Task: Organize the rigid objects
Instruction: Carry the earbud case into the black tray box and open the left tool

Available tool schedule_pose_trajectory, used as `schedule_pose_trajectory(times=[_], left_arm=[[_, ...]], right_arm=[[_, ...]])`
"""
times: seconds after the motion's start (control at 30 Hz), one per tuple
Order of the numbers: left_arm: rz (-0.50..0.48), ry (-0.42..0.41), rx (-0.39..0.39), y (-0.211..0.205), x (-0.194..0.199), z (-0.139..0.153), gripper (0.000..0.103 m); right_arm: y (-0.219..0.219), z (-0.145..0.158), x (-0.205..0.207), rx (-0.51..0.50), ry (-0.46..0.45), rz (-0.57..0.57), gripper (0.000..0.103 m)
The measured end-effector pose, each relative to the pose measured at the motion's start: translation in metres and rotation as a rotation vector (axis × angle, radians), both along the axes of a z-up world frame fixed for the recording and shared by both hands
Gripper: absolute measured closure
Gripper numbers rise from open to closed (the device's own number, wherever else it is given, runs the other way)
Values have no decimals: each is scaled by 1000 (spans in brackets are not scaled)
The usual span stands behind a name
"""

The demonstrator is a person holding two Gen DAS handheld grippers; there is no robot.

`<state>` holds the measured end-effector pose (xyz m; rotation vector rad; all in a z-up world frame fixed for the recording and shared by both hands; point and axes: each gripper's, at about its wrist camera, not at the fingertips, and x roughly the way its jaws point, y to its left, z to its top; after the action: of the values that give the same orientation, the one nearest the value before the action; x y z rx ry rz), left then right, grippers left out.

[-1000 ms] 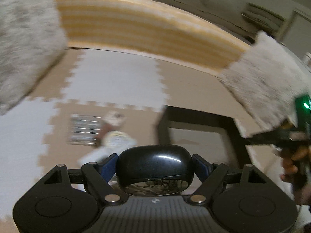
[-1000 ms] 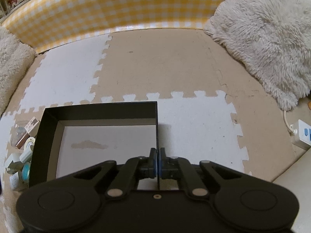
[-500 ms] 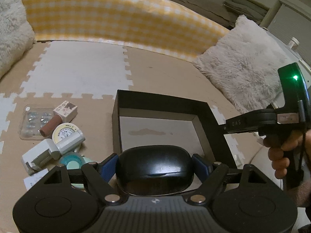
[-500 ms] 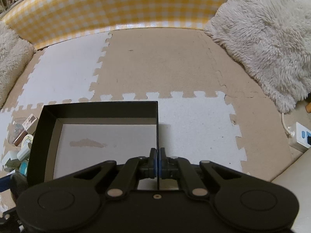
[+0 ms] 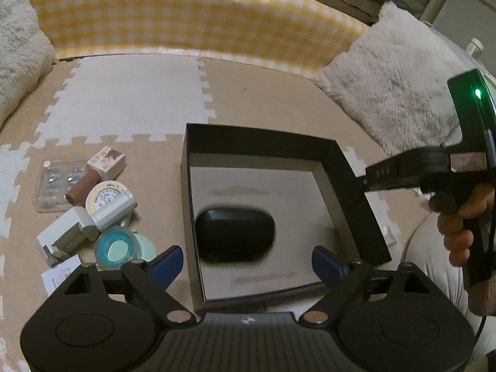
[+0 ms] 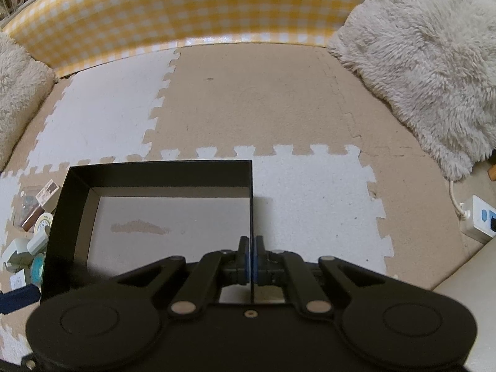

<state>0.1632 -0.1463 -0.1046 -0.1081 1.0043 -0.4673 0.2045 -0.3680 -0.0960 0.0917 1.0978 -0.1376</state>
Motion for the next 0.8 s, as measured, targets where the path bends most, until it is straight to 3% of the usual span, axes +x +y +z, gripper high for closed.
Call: schedule_pose_trajectory(times=[0.3,0.8], left_arm=[[-33,0,19,-3,-8,4,3],[-38,-21,42,2,-14,9,0]], right_arm=[[1,0,1,-1,1,1,100],[0,0,-2,5,-6,6,100]])
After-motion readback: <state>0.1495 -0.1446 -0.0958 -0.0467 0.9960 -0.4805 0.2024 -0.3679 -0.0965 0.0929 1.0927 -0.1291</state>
